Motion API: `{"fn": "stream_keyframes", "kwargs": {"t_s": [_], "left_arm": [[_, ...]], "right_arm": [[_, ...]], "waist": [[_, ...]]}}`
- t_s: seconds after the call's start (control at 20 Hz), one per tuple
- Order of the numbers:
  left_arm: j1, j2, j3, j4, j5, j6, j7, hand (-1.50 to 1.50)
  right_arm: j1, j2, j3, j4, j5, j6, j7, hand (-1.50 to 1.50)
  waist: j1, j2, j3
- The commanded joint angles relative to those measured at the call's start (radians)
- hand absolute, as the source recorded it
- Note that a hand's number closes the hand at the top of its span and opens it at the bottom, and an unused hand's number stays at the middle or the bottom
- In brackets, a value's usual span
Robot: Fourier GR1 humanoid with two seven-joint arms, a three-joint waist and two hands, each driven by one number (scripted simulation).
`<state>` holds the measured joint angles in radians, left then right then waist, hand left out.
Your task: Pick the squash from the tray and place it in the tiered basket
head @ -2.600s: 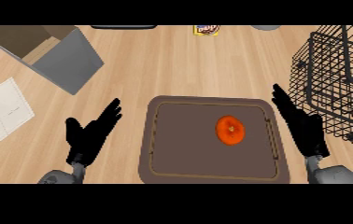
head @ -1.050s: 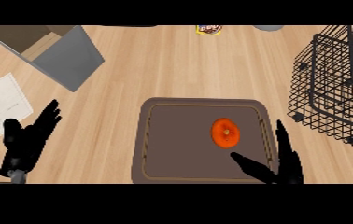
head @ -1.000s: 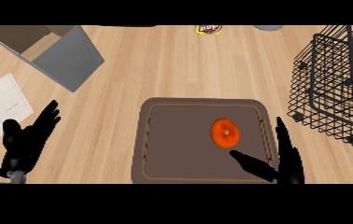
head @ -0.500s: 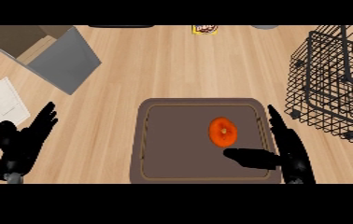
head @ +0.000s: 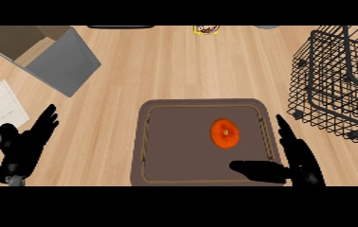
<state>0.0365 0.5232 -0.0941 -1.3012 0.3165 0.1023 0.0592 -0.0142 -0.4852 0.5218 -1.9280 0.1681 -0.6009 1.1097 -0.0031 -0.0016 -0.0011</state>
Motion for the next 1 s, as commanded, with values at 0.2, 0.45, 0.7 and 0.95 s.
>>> {"fn": "stream_keyframes", "kwargs": {"t_s": [0.2,0.45,0.7,0.95], "left_arm": [[0.06,0.004,0.056,-0.084,0.004,-0.05,0.033,0.0],[-0.024,-0.091,0.031,-0.012,-0.098,0.019,0.044,0.0],[-0.018,-0.071,0.108,0.004,-0.104,-0.082,0.03,0.0],[0.013,-0.063,0.143,-0.067,-0.094,-0.105,0.075,0.0]], "right_arm": [[0.085,0.097,-0.008,0.061,-0.012,0.006,-0.047,-1.5],[0.146,0.119,-0.006,0.036,0.012,0.017,-0.094,-1.5],[0.06,0.206,-0.048,0.088,0.079,0.054,-0.04,-1.5],[0.041,0.266,-0.057,0.23,0.067,0.059,-0.16,-1.5]], "waist": [[0.007,0.001,0.001],[-0.001,0.001,0.001],[0.003,0.001,0.001],[0.007,0.002,0.001]]}}
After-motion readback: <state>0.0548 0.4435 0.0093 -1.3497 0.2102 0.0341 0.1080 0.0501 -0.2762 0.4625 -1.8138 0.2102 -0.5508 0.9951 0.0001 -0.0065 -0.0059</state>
